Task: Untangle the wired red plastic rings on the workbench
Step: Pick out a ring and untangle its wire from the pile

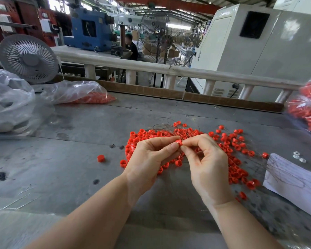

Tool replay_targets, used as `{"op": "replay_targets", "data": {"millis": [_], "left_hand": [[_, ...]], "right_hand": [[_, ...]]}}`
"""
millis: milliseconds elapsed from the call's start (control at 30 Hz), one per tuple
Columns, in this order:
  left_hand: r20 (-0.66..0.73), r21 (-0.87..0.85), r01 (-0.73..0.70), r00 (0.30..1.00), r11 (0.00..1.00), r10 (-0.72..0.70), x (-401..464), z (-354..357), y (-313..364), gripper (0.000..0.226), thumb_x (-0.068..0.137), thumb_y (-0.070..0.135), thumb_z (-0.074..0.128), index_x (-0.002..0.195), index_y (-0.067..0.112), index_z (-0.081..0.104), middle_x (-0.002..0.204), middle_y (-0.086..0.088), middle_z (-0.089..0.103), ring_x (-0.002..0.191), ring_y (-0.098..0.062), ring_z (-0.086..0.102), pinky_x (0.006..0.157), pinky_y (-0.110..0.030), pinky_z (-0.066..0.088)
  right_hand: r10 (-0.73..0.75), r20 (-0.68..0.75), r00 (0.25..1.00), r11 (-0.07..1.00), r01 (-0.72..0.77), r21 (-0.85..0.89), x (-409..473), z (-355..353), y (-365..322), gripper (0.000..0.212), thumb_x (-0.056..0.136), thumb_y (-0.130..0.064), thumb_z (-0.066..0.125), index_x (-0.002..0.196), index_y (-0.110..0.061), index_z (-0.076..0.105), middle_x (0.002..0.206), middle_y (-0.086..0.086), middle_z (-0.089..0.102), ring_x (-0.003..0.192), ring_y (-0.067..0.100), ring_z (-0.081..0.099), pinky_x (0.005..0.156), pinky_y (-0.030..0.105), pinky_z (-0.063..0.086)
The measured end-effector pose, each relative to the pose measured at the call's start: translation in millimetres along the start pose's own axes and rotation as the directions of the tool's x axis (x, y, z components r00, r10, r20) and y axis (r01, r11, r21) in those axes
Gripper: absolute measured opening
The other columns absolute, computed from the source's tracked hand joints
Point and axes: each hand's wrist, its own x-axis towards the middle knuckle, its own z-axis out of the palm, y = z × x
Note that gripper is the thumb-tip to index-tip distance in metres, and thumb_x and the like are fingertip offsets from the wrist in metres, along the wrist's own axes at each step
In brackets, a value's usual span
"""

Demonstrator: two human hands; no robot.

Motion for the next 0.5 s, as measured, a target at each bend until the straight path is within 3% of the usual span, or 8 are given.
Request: {"op": "replay_targets", "data": {"millis": [233,500], "left_hand": [[0.000,-0.024,0.047,0.999,0.999,-0.047,-1.8,2.1,4.0,0.022,0.084,-0.005,0.056,0.083,0.008,0.073,0.078,-0.007,0.074,0.074,-0.011,0.071,0.068,-0.017,0.056],[0.000,-0.046,0.037,0.999,0.998,-0.037,-1.7,2.5,3.6,0.020,0.076,-0.004,0.060,0.076,0.009,0.076,0.080,-0.009,0.073,0.074,-0.012,0.071,0.070,-0.018,0.056]], "right_hand": [[0.007,-0.012,1.000,1.000,-0.007,-0.010,-0.3,-0.1,2.5,0.005,0.079,-0.003,0.066,0.076,-0.007,0.065,0.075,-0.002,0.060,0.072,0.008,0.057,0.067,0.025,0.049],[-0.009,-0.007,1.000,0.999,0.008,-0.040,0.5,0.2,1.4,0.004,0.079,-0.007,0.064,0.075,-0.006,0.065,0.076,-0.002,0.062,0.074,0.012,0.059,0.069,0.029,0.049]]}}
